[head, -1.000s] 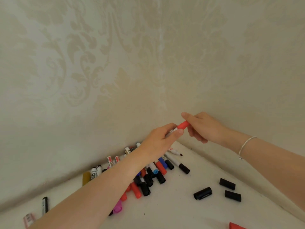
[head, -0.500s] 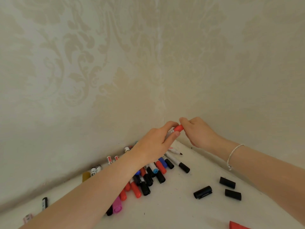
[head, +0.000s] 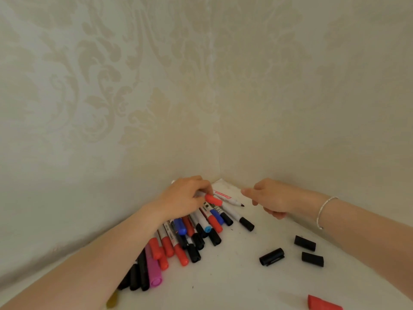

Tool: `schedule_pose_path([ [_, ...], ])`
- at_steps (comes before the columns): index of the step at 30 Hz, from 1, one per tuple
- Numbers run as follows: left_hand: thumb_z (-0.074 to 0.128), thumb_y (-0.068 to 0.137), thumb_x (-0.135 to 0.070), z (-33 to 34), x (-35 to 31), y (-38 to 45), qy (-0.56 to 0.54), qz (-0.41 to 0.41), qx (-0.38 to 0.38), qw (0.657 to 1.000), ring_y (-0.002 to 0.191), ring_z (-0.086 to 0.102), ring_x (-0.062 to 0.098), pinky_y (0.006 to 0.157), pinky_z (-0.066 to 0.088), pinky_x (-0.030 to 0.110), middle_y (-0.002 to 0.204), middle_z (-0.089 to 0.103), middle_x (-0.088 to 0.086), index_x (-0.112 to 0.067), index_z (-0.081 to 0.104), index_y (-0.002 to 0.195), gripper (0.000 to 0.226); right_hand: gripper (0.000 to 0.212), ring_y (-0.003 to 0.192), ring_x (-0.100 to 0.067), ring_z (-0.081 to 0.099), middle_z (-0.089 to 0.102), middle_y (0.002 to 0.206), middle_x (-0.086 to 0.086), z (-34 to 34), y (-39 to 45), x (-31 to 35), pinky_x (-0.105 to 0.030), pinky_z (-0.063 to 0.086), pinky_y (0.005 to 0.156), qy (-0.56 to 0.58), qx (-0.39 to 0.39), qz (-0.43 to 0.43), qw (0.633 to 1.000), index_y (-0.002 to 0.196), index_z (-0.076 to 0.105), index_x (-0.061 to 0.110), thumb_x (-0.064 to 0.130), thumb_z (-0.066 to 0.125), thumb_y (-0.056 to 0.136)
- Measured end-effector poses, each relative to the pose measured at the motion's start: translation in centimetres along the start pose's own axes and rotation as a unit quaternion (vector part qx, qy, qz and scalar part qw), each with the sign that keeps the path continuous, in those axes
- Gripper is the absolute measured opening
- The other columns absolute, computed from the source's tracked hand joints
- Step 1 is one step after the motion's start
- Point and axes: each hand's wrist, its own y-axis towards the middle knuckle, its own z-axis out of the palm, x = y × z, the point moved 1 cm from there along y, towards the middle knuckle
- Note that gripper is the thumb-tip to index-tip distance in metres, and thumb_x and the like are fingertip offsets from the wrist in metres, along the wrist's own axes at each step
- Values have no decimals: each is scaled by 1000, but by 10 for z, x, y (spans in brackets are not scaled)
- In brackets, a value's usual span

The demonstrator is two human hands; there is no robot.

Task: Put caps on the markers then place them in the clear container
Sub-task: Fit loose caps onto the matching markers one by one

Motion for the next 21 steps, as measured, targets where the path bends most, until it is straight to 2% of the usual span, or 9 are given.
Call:
schedule_pose_path([
  [5, 52, 81, 0, 3, 13, -4, -24, -25, 8, 999, 80, 54, 7, 79, 43, 26, 87, 55, -12, -23, 68, 81, 28, 41, 40, -18, 41, 45, 53, -6, -4, 1, -11, -22, 37, 44, 8, -28, -4, 1000, 90, 53, 7, 44, 37, 98],
  [8, 50, 83, -2, 6, 13, -6, -59, -49, 11, 997, 83, 56, 8, 78, 42, 25, 86, 56, -12, -27, 62, 67, 33, 41, 41, -19, 42, 45, 53, -6, -1, 1, -13, -24, 39, 48, 9, -37, -12, 999, 90, 55, 7, 44, 38, 98],
  [12, 48, 86, -5, 10, 8, -6, -70, -61, 4, 996, 79, 54, 10, 76, 40, 25, 84, 55, -10, -27, 60, 66, 32, 38, 44, -19, 43, 45, 57, -6, 4, -1, -13, -24, 38, 47, 8, -35, -18, 999, 88, 52, 9, 44, 40, 97],
  [15, 47, 90, -7, 15, 0, 1, -78, -45, -32, 995, 89, 56, 13, 84, 42, 29, 94, 57, -7, -26, 65, 87, 27, 38, 44, -18, 44, 46, 59, -5, 3, -4, -11, -23, 40, 46, 12, -38, -23, 999, 96, 55, 5, 41, 42, 98],
  [17, 46, 94, -11, 20, -9, 13, -45, -17, -47, 998, 107, 55, 14, 97, 40, 31, 117, 59, -5, -25, 65, 112, 30, 33, 45, -17, 46, 47, 61, -4, 2, -4, -9, -23, 40, 46, 16, -47, -27, 998, 102, 56, 5, 35, 44, 98],
  [19, 42, 97, -14, 28, -22, 27, 16, 6, -23, 1000, 127, 45, 12, 111, 27, 35, 139, 50, -7, -25, 55, 131, 38, 27, 45, -16, 48, 48, 62, -3, 0, -3, -9, -22, 40, 45, 23, -66, -28, 997, 104, 57, 5, 28, 46, 97],
  [21, 37, 99, -16, 38, -34, 40, 36, -13, 19, 999, 137, 35, 12, 116, 11, 40, 147, 42, -7, -27, 46, 139, 42, 22, 45, -17, 49, 50, 62, -2, -1, -2, -11, -22, 40, 46, 21, -79, -29, 996, 103, 58, 6, 22, 46, 96],
])
